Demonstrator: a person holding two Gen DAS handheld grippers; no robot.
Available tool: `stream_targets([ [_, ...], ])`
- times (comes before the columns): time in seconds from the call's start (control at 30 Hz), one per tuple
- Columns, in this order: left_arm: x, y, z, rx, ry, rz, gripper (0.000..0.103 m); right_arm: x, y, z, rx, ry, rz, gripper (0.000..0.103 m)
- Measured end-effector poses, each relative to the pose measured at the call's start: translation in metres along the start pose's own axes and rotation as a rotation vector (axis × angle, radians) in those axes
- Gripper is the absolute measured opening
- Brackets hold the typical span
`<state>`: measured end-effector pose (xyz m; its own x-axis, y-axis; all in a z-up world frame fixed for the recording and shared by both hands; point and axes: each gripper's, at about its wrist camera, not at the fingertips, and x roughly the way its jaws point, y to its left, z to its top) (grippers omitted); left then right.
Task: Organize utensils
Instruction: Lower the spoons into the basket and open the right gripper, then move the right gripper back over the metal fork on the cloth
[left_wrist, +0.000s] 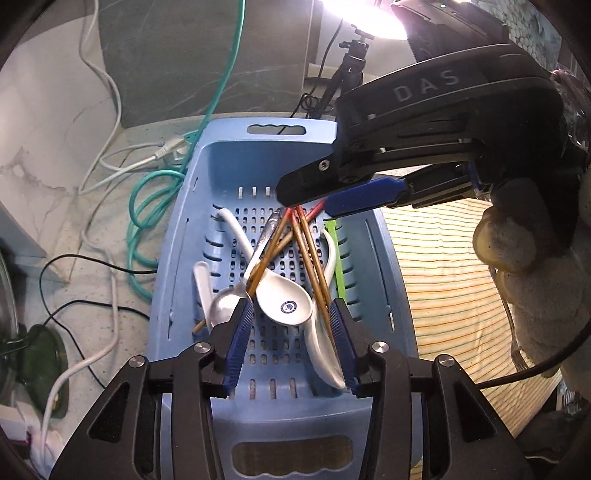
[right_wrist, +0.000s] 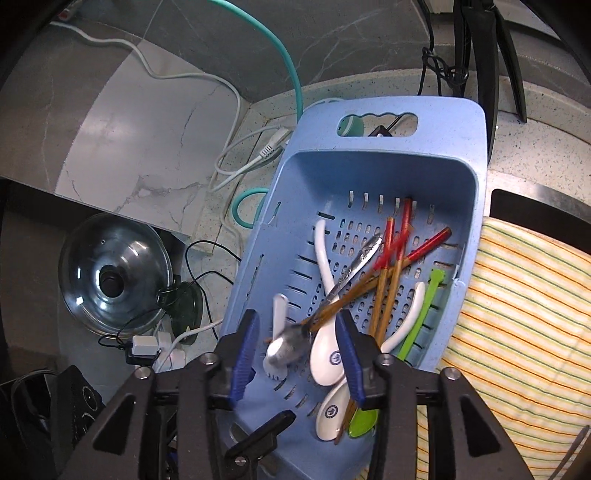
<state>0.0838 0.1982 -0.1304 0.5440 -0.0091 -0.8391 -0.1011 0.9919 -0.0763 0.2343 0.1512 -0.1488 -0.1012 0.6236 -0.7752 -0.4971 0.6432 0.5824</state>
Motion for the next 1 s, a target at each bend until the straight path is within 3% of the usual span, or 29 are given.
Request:
stream_targets([
  [0.63,-0.019,-0.026,0.001,0.013,-0.031,-0.003,0.042,-0.058,-0.008,-0.015,-0.044,-0.071,-0.013,0.040],
  [1.0,-0.029,-0.062,-0.005,0.047,-0.040,-0.029,0.042,-0.111,-0.046,-0.038,-0.036,-0.094,-0.043,0.040],
])
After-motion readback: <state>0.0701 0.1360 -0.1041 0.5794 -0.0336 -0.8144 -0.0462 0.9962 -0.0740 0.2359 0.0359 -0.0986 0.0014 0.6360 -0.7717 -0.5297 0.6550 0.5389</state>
